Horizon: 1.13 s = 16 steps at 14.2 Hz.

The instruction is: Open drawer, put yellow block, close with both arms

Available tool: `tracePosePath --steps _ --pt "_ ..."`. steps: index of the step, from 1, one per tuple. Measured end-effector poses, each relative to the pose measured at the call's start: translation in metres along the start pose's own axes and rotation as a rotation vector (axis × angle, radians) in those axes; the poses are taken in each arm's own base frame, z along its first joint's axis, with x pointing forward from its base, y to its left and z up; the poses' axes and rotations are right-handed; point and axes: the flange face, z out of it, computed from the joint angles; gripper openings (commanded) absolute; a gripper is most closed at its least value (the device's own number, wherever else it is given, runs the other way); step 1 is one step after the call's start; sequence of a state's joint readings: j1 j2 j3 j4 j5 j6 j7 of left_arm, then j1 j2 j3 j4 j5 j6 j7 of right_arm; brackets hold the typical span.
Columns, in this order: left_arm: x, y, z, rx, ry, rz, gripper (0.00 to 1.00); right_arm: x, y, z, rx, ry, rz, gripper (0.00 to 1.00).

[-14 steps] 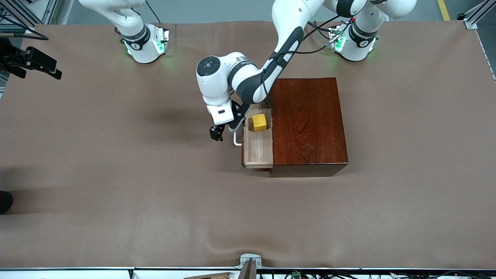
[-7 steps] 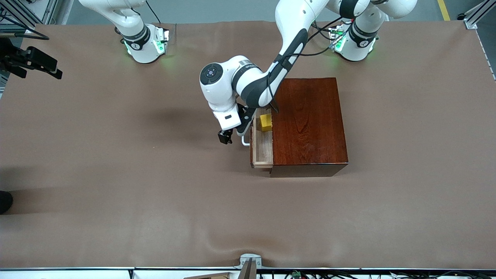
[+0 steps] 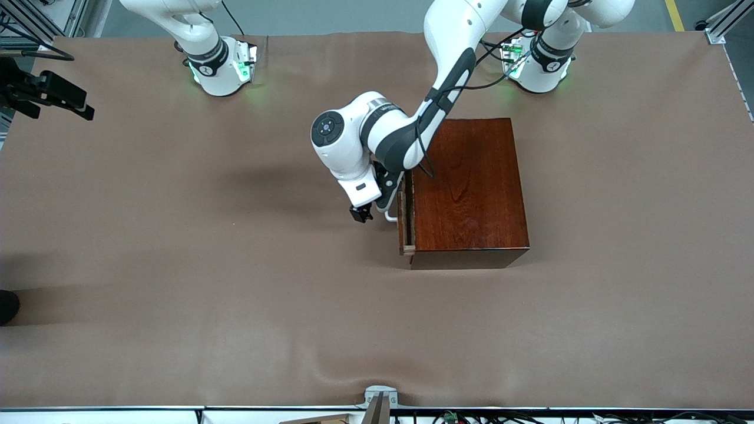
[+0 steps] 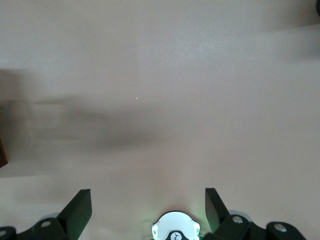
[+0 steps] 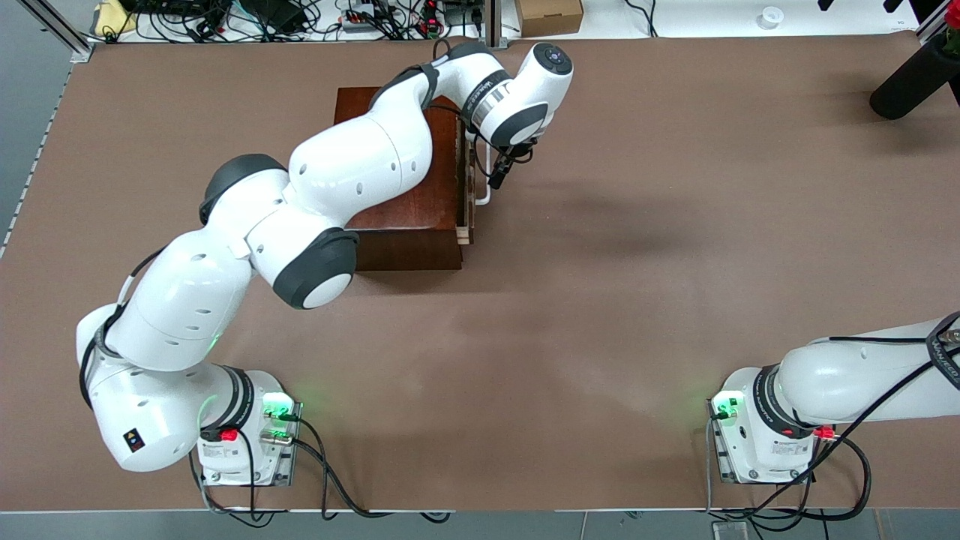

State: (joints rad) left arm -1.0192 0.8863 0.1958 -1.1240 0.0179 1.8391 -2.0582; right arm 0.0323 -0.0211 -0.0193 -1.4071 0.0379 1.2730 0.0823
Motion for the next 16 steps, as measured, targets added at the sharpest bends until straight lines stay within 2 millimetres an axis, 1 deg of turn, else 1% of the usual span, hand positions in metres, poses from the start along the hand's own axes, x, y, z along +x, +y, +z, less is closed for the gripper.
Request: tracePosePath --steps 7,12,13,14,15,16 --pt "0.021 0.001 0.01 0.072 0.034 -0.025 1.0 0.0 0.0 0.0 0.0 0.0 0.0 1.0" --pt "0.021 0.001 0.01 0.076 0.036 -0.024 1.0 0.0 0.0 0.0 0.0 0.0 0.0 1.0" --pt "0.021 0.001 0.008 0.074 0.034 -0.011 1.0 0.0 0.0 0.0 0.0 -0.001 0.001 1.0" --pt "0.021 0.001 0.003 0.067 0.028 0.021 1.0 0.0 0.001 0.0 0.0 -0.001 0.001 1.0" --pt "0.022 0.002 -0.008 0.054 0.018 0.054 1.0 0.0 0.001 0.0 0.0 -0.001 0.001 1.0" --pt "0.024 0.002 -0.023 0.035 0.006 0.08 1.0 0.0 0.001 0.0 0.0 -0.001 0.001 1.0"
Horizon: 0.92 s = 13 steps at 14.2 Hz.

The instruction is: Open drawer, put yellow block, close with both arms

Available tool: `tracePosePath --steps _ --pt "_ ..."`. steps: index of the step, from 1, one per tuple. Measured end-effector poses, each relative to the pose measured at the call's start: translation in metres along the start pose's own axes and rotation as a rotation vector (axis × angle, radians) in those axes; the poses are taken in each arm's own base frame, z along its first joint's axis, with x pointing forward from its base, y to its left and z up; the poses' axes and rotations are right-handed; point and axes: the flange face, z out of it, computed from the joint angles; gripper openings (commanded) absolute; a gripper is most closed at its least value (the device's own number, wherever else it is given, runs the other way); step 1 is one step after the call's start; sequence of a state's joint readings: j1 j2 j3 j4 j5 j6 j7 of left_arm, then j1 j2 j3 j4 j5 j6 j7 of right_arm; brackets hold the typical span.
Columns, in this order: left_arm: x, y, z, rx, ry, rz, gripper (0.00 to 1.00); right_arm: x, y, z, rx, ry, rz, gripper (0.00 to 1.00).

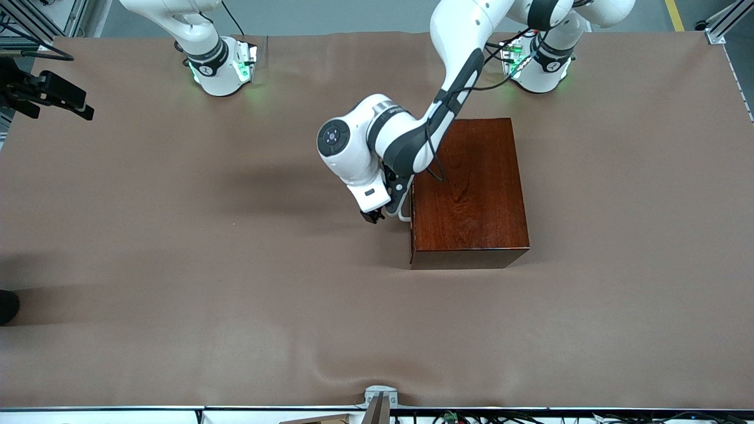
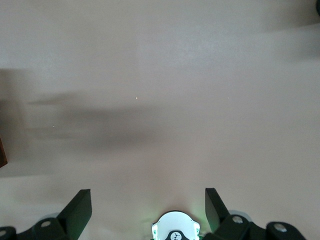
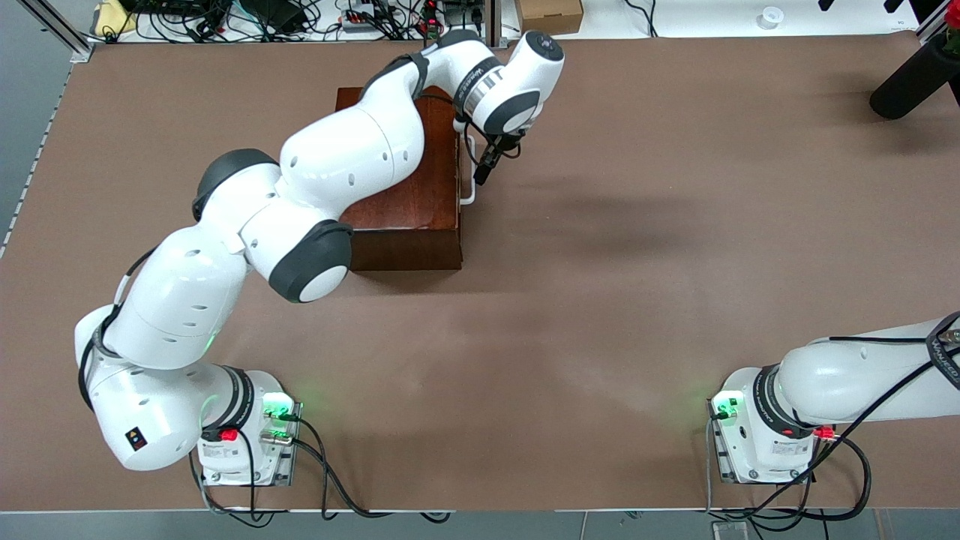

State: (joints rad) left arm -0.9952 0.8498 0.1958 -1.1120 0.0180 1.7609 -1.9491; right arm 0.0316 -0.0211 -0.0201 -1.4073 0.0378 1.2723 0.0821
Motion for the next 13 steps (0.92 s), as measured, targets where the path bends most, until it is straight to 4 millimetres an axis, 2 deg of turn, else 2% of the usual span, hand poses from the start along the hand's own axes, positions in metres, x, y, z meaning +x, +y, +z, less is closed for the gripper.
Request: tracePosePath --steps 1,3,5,7,8,10,13 --pt "0.006 -0.001 -0.022 -0.026 -0.013 0.023 1.0 0.0 0.0 0.0 0.0 0.0 0.0 1.0" --pt "0.029 -0.005 -0.081 -0.1 -0.045 0.068 1.0 0.0 0.0 0.0 0.0 0.0 0.0 1.0" --pt "0.07 -0.016 -0.146 -0.166 -0.076 0.099 1.0 0.0 0.0 0.0 0.0 -0.001 0.0 1.0" --pt "0.119 -0.029 -0.191 -0.188 -0.093 0.131 1.0 0.0 0.0 0.0 0.0 -0.001 0.0 1.0" --pt "0.14 -0.036 -0.205 -0.184 -0.095 0.156 1.0 0.0 0.0 0.0 0.0 -0.001 0.0 1.0" --pt "0.18 -0.045 -0.219 -0.166 -0.094 0.223 1.0 0.0 0.0 0.0 0.0 -0.001 0.0 1.0" --pt "0.234 -0.049 -0.219 -0.131 -0.091 0.368 1.0 0.0 0.001 0.0 0.0 -0.001 0.001 1.0"
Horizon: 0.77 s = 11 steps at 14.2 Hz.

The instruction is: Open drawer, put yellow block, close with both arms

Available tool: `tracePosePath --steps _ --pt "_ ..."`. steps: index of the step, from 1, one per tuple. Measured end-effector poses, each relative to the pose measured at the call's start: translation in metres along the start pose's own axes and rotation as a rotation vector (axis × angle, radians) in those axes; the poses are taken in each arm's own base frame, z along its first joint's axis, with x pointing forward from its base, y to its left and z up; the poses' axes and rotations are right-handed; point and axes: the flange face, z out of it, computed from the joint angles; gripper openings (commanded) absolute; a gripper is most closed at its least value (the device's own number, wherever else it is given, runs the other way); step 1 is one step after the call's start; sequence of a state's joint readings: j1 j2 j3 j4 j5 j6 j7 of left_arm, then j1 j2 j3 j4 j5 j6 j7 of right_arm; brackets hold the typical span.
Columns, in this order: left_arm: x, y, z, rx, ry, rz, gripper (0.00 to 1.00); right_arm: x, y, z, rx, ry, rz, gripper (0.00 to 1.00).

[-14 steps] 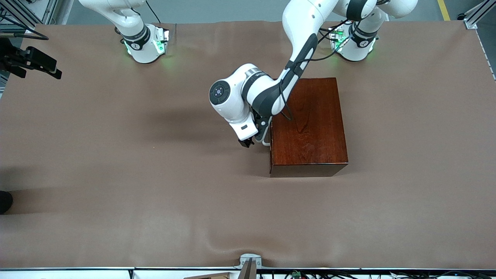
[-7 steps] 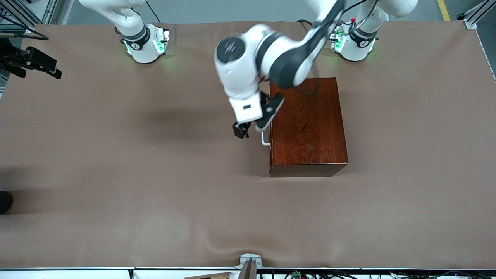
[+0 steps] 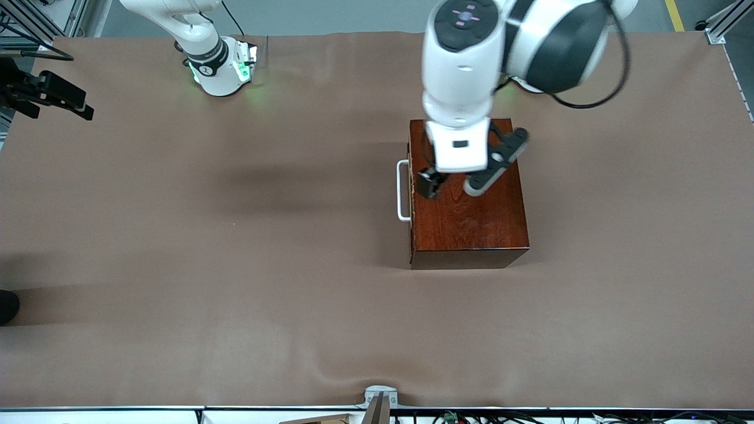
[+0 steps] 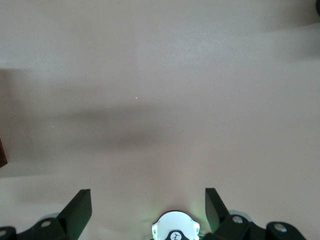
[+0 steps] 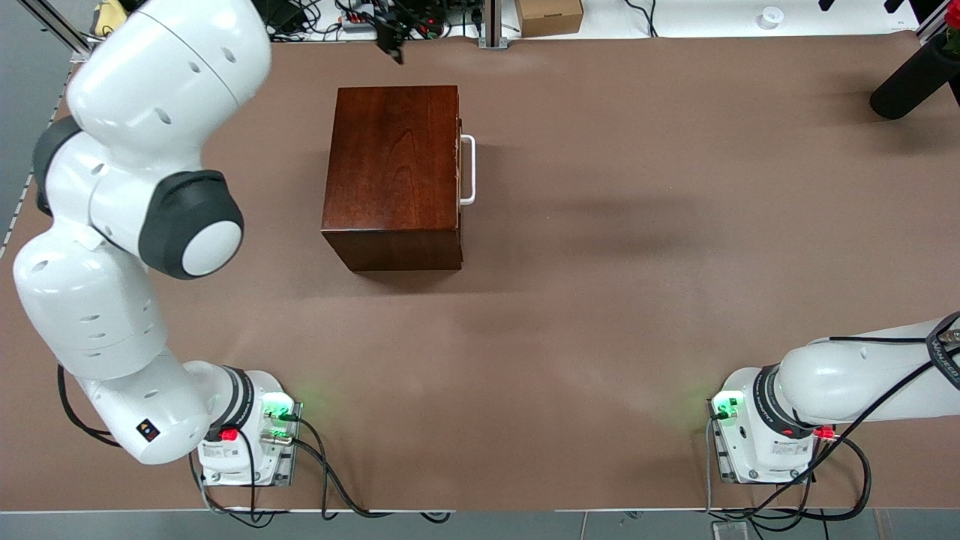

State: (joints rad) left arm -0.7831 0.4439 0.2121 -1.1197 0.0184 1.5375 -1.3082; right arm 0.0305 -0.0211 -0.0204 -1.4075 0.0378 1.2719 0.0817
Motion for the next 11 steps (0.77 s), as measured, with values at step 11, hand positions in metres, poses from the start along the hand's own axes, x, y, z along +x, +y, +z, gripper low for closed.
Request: tracePosePath --steps 11 --pt "0.202 -0.155 -0.053 -0.016 -0.11 0.457 1.0 -0.001 0.001 0.001 -0.001 -0.011 0.002 1.0"
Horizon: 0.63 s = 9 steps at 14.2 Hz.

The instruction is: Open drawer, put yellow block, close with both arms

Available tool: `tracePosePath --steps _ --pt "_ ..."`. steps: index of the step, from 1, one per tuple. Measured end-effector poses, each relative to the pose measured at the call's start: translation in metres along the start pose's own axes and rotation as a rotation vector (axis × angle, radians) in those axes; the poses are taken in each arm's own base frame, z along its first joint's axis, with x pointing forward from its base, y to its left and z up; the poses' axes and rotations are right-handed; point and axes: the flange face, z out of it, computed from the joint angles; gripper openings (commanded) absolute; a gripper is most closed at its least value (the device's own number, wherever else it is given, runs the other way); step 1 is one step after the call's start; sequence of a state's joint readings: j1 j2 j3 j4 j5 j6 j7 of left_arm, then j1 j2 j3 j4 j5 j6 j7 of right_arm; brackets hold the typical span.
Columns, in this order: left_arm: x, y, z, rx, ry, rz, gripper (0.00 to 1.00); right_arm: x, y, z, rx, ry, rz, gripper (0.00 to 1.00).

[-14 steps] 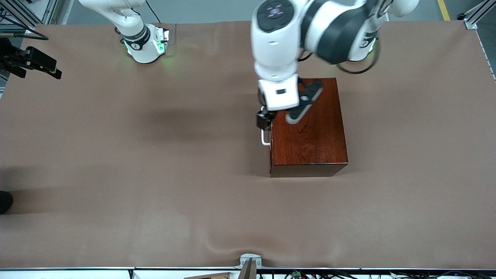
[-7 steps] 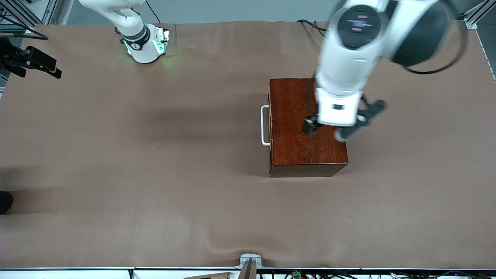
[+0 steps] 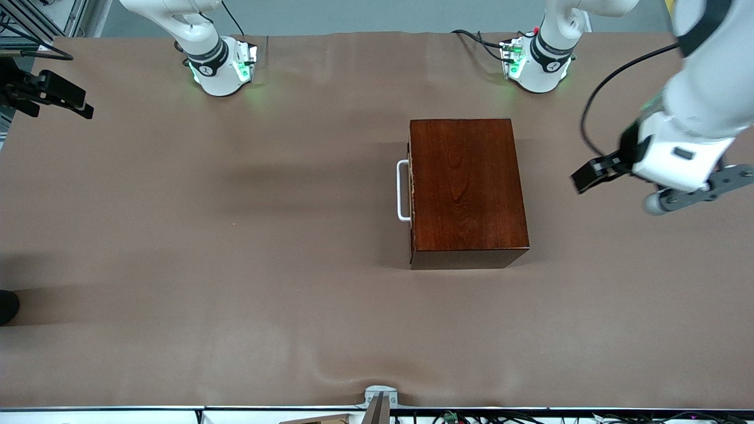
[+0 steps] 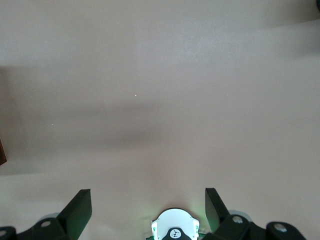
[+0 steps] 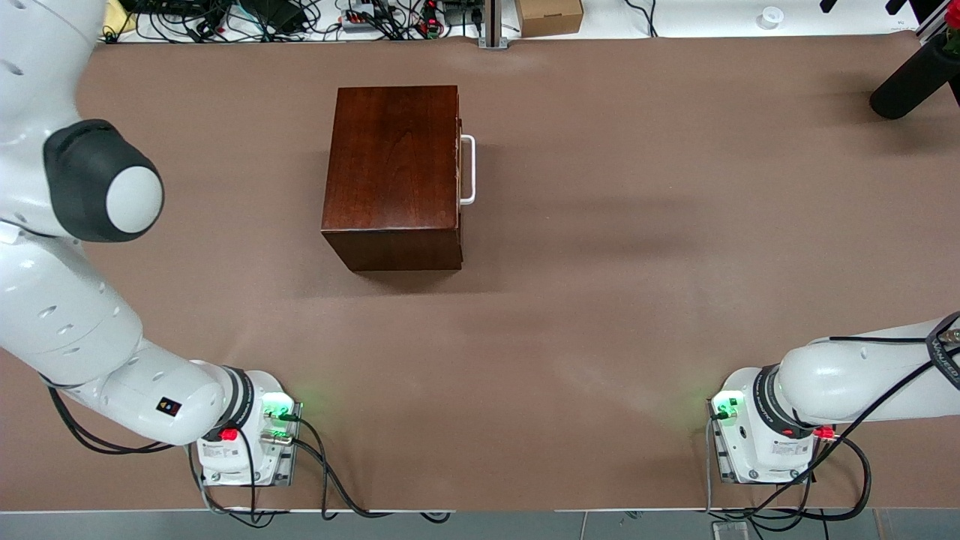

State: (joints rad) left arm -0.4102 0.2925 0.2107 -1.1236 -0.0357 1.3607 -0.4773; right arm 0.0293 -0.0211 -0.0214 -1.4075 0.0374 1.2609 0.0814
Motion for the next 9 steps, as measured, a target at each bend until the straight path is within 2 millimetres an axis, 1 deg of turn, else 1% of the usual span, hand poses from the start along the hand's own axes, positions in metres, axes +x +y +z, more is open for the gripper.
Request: tracePosePath --steps 2,4,7,9 --pt "0.004 -0.026 -0.006 0.002 -0.017 0.074 1.0 0.0 0.0 0.0 0.0 0.0 0.0 1.0" --pt "0.005 -0.043 -0.011 -0.001 -0.023 0.115 1.0 0.0 -0.002 0.0 0.0 0.0 -0.003 1.0" --pt "-0.001 -0.057 -0.018 0.003 -0.047 0.114 1.0 0.0 -0.003 0.0 -0.001 -0.001 -0.007 1.0" --pt "0.001 -0.068 -0.021 0.0 -0.049 0.121 1.0 0.0 -0.003 0.0 -0.001 -0.001 -0.006 1.0"
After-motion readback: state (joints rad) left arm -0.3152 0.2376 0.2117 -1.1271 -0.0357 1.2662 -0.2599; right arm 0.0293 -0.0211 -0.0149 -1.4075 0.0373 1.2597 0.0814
